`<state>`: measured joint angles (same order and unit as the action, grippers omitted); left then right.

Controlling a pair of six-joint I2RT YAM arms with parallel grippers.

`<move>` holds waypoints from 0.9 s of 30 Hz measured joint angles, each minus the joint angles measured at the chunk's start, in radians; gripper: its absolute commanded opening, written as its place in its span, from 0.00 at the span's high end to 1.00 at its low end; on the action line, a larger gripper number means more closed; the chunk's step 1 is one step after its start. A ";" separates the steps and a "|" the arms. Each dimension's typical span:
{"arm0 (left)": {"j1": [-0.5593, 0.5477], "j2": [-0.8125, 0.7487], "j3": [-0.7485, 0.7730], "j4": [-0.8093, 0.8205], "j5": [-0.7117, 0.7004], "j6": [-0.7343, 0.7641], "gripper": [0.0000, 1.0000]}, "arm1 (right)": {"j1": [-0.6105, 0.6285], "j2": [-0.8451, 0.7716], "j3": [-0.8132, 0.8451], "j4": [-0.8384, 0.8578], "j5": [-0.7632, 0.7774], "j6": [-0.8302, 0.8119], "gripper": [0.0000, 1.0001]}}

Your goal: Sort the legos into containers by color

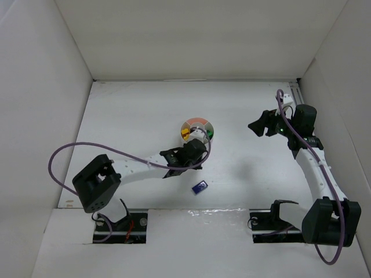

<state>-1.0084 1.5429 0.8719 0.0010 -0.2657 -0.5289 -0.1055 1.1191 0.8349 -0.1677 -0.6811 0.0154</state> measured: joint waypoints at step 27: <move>0.148 -0.116 0.101 0.040 -0.048 0.265 0.93 | 0.000 0.023 0.005 0.000 -0.018 0.008 0.30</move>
<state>-0.8600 1.4269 0.9733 0.0410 -0.3138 -0.2638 -0.1055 1.1416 0.8402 -0.1677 -0.6994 0.0238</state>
